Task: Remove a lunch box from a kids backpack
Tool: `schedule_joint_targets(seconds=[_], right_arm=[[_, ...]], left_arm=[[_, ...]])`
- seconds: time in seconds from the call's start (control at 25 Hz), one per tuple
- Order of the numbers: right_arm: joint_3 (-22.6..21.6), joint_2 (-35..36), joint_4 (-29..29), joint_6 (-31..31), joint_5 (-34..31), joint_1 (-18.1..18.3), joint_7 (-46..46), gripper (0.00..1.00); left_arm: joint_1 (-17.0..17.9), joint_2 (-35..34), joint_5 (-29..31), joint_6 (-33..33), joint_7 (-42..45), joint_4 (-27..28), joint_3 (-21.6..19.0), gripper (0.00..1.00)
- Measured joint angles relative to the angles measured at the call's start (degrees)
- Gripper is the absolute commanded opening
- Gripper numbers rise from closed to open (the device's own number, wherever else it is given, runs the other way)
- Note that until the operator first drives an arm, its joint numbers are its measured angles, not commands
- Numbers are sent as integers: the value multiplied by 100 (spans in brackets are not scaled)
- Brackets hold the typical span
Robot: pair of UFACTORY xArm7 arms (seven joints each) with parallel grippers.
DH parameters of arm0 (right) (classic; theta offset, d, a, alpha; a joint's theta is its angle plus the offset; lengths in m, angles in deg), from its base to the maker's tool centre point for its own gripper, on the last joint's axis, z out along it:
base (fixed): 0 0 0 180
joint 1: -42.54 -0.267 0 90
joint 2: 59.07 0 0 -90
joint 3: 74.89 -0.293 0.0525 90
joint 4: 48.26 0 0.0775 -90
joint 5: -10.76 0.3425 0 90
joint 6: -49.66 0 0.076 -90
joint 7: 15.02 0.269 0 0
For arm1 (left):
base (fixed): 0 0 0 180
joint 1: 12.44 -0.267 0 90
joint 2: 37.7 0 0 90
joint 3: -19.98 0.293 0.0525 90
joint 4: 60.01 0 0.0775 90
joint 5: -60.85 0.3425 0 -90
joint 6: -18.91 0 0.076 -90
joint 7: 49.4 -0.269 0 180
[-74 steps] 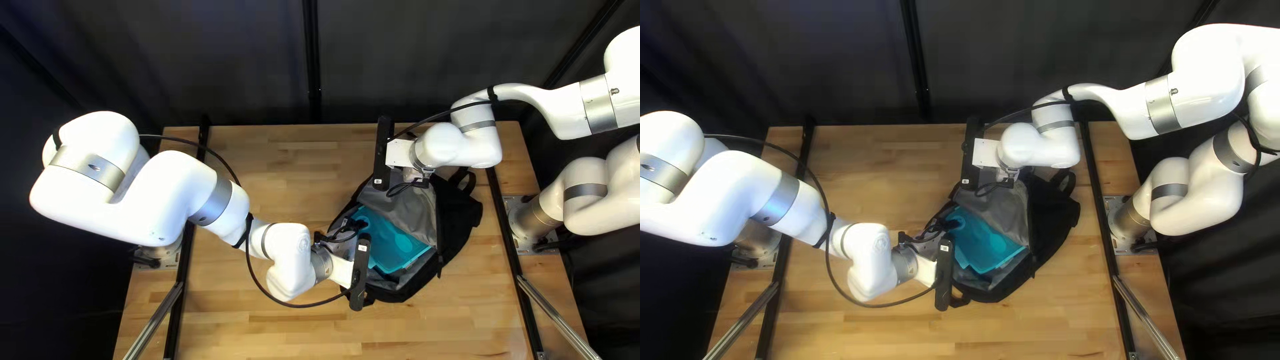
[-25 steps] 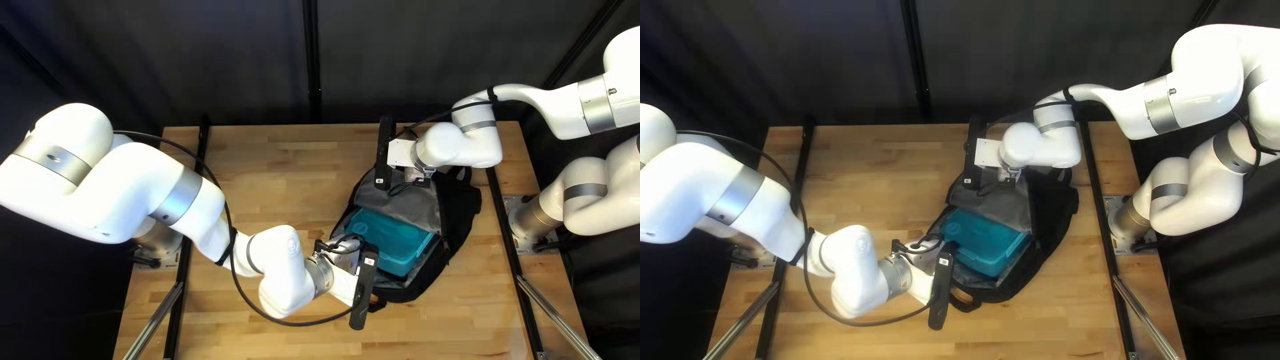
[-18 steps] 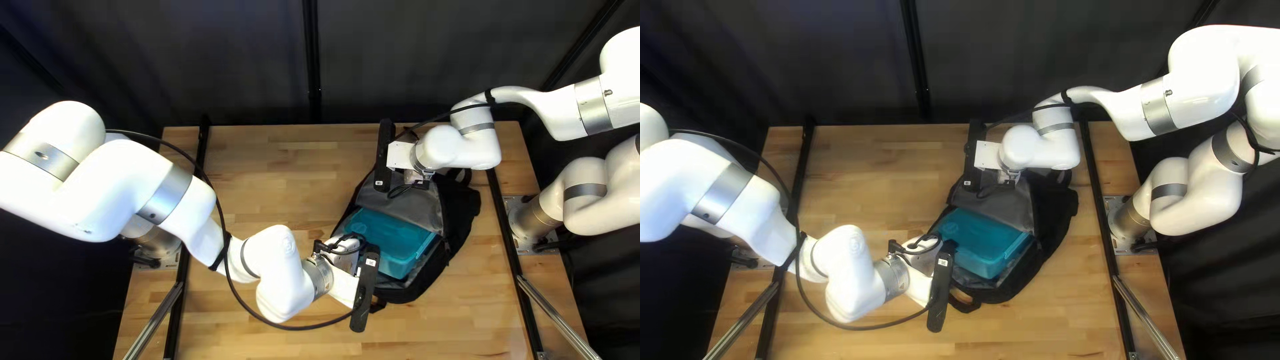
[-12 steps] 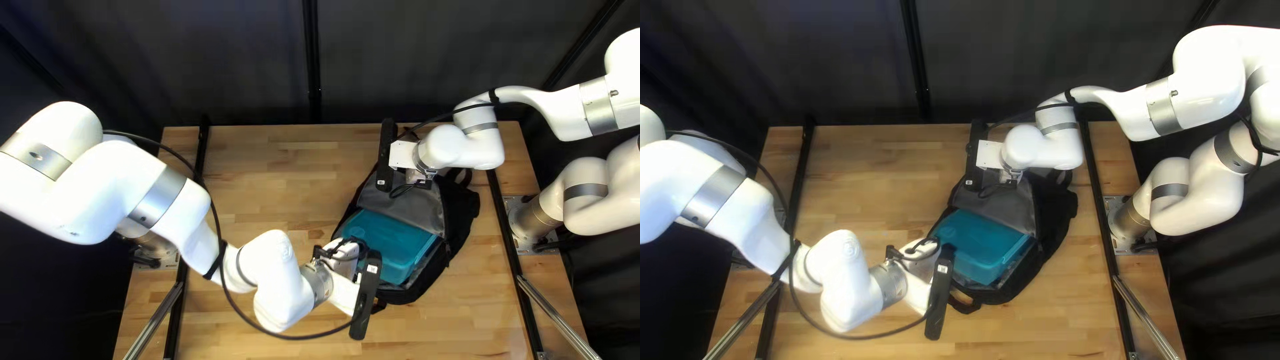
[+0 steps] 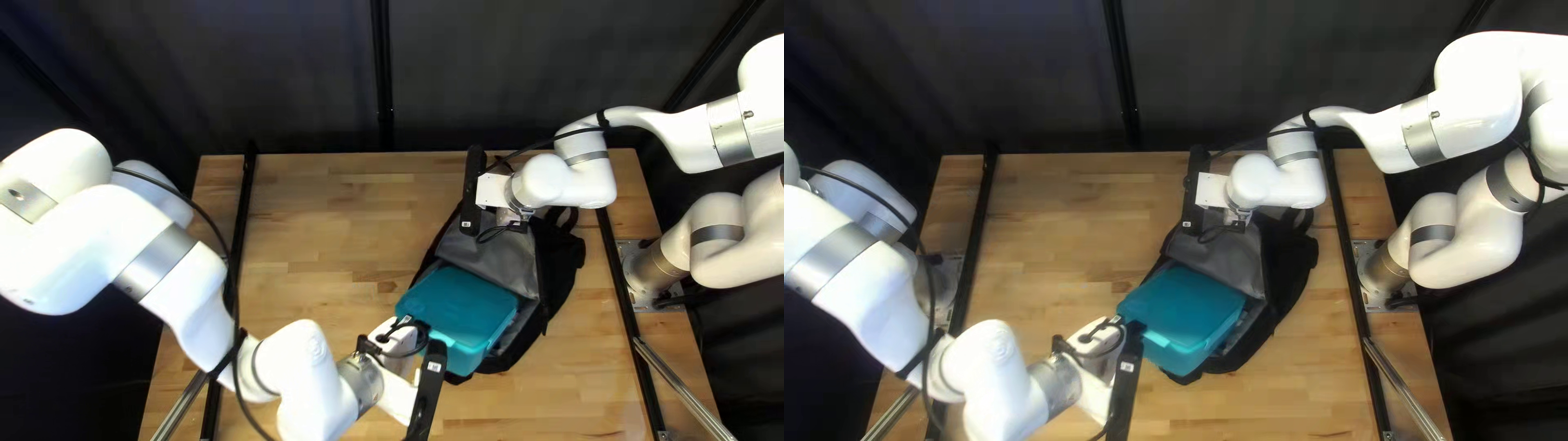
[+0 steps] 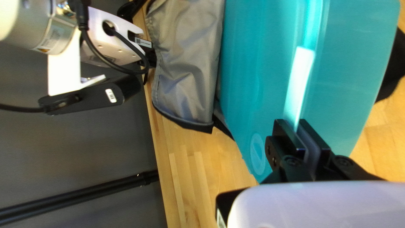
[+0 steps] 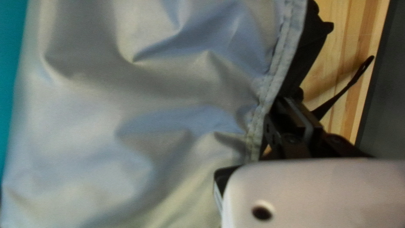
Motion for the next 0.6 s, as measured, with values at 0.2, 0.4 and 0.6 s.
schedule_joint_targets(seconds=[0.2,0.4,0.6], right_arm=[[-2,64,13,-69,-29,9,38,0],[8,95,17,-105,-42,20,41,0],[5,101,40,-124,-46,19,52,0]], left_arm=[[215,-120,-334,-783,23,147,-199,0],[419,-35,-572,-1538,90,555,-377,0],[505,-51,-606,-1880,168,711,-436,0]])
